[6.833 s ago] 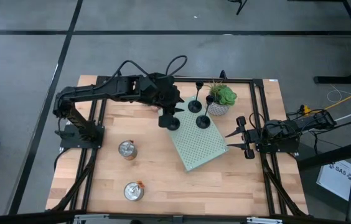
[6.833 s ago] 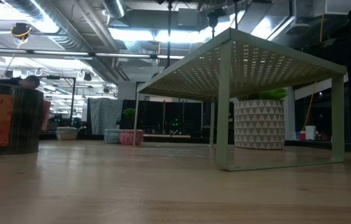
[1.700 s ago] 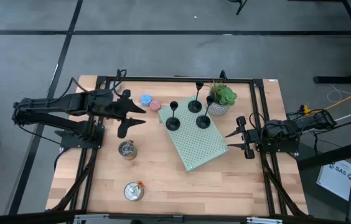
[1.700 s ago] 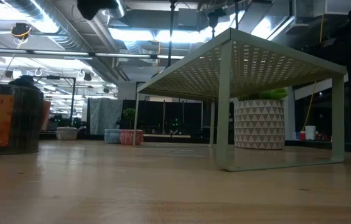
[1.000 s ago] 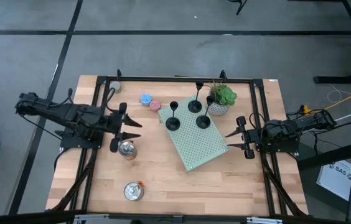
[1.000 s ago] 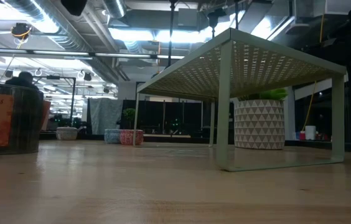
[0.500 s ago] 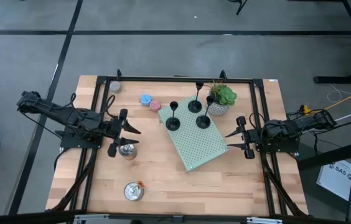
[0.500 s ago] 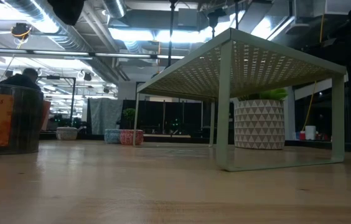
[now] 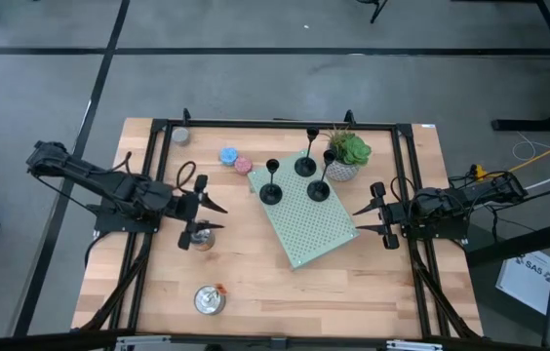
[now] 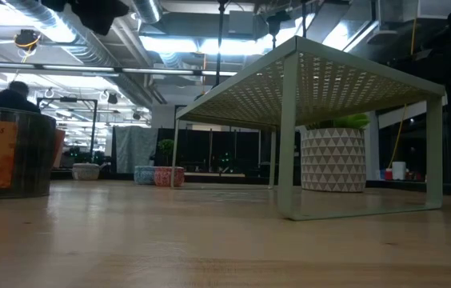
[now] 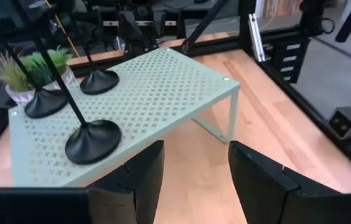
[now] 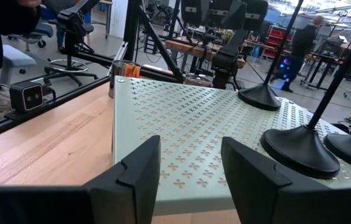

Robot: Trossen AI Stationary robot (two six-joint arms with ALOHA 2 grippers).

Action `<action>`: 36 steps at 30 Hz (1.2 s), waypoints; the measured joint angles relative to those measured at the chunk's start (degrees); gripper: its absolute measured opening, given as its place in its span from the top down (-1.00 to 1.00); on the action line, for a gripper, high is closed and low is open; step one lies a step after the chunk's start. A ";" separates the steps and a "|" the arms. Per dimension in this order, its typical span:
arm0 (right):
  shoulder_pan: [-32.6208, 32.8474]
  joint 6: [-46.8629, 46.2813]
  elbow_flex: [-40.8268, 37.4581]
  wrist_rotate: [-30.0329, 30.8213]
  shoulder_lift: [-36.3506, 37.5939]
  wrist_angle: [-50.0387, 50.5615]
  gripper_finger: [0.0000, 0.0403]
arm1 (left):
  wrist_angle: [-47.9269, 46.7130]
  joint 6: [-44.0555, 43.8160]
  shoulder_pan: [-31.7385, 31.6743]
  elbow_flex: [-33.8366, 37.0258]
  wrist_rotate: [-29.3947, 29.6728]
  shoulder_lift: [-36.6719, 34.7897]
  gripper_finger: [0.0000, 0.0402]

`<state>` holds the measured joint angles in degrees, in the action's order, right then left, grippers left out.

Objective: Pick & Place candle stick holders
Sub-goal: Put the black candle holder on the shelf aligned with the other candle holders

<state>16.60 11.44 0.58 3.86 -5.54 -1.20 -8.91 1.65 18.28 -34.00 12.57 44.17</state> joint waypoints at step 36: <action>0.00 -0.02 0.00 0.00 -0.02 -0.01 0.15 | 7.85 5.54 0.00 0.00 3.60 8.54 0.17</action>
<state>16.60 11.42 0.58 3.86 -5.56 -1.21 -1.05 7.19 18.28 -34.00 16.17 52.71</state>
